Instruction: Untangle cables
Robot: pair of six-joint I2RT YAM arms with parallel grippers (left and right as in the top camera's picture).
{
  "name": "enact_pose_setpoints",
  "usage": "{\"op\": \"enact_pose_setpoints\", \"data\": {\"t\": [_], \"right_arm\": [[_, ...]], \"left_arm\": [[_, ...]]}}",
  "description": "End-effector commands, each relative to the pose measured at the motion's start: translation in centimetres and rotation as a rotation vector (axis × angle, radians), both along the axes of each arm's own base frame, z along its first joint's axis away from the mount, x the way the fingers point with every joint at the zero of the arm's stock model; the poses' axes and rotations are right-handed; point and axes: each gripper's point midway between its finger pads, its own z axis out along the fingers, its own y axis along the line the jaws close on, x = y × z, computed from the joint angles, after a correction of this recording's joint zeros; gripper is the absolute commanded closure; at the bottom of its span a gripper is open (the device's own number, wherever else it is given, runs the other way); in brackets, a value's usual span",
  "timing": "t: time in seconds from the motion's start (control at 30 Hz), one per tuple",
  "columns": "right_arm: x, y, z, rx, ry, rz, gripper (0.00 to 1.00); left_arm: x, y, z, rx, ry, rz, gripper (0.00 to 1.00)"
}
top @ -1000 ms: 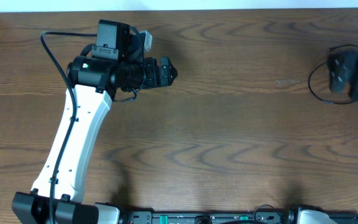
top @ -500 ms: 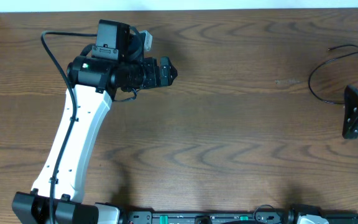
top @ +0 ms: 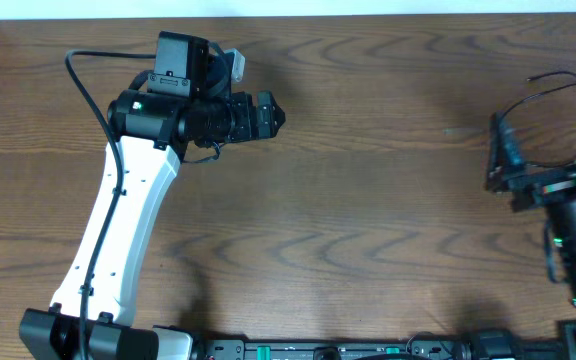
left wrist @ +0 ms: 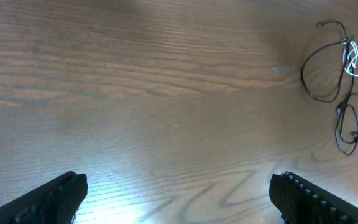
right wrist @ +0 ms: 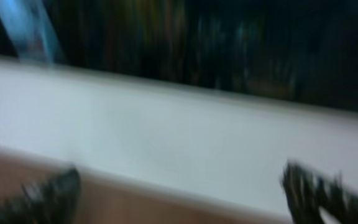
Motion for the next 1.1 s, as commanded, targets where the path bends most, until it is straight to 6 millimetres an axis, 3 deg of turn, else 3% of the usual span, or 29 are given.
{"op": "enact_pose_setpoints", "data": {"t": [0.0,0.13,0.2,0.3,0.4,0.7,0.77,1.07], "right_arm": [[-0.1,0.4,-4.0,0.002,-0.066,0.002,0.01],[-1.1,0.3,-9.0,0.012,-0.139,0.001,0.01],[-1.7,-0.2,-12.6,0.015,-0.131,-0.019,0.01],[-1.9,-0.6,-15.5,0.018,-0.119,-0.039,0.01],[-1.8,-1.3,-19.8,0.023,-0.089,-0.082,0.01],[-0.7,-1.6,-26.6,-0.002,0.082,-0.109,0.01],[-0.7,-1.4,-29.9,-0.026,0.212,-0.097,0.01],[-0.8,-0.9,-30.3,-0.015,0.233,-0.064,0.01]], "left_arm": [[0.1,0.1,0.1,0.006,-0.003,0.001,0.01],[0.1,0.1,0.1,0.006,-0.003,0.001,0.02],[0.1,0.1,0.1,0.006,-0.003,0.001,0.01],[0.1,0.1,0.1,0.006,-0.003,0.001,0.02],[0.1,0.1,0.1,0.006,-0.003,0.001,0.02],[0.1,0.1,0.1,0.006,-0.003,0.001,0.02],[0.1,0.1,0.1,0.006,-0.003,0.001,0.02],[0.1,0.1,0.1,0.006,-0.003,0.001,0.02]]}}
